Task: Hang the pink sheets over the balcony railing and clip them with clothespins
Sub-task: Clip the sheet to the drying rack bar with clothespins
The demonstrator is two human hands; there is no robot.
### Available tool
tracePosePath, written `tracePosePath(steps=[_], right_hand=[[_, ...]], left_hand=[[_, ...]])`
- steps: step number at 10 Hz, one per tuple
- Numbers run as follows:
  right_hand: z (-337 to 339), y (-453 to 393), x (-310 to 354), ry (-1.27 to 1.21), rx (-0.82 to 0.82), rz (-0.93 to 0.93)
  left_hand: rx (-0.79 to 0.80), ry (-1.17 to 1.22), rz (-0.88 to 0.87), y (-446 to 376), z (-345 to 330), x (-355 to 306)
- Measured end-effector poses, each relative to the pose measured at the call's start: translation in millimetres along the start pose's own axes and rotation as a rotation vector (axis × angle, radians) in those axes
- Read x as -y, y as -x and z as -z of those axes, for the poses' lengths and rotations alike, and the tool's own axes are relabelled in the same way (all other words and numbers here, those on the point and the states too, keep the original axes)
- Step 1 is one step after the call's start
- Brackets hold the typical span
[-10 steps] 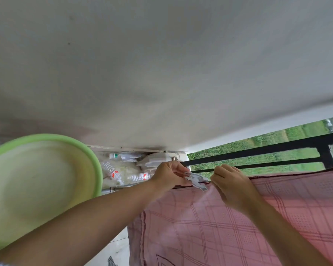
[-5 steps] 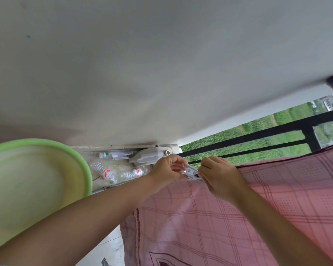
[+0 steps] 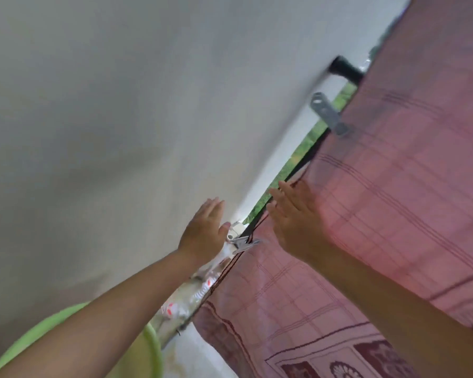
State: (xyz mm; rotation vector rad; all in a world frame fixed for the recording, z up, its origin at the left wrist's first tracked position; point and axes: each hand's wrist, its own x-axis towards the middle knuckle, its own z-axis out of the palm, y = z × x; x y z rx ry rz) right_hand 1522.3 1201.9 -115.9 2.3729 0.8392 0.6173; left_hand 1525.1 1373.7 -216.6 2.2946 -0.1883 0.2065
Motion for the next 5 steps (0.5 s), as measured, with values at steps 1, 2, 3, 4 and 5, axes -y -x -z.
tracePosePath(steps=[1, 2, 3, 4, 5], right_hand=[[20, 33, -30, 0.025, -0.098, -0.178], [45, 63, -60, 0.01, -0.222, -0.395], [78, 86, -90, 0.032, -0.308, -0.619], [111, 106, -115, 0.035, -0.44, -0.77], [144, 118, -126, -0.006, -0.624, -0.856]], left_hand=[[-0.119, -0.153, -0.318, -11, 28, -53], [-0.255, -0.328, -0.722, -22, 50, -123], [-0.374, -0.404, -0.975, -35, 65, -199], [-0.447, -0.424, -1.089, -51, 73, -267], [-0.538, -0.42, -1.106, -68, 77, -309]])
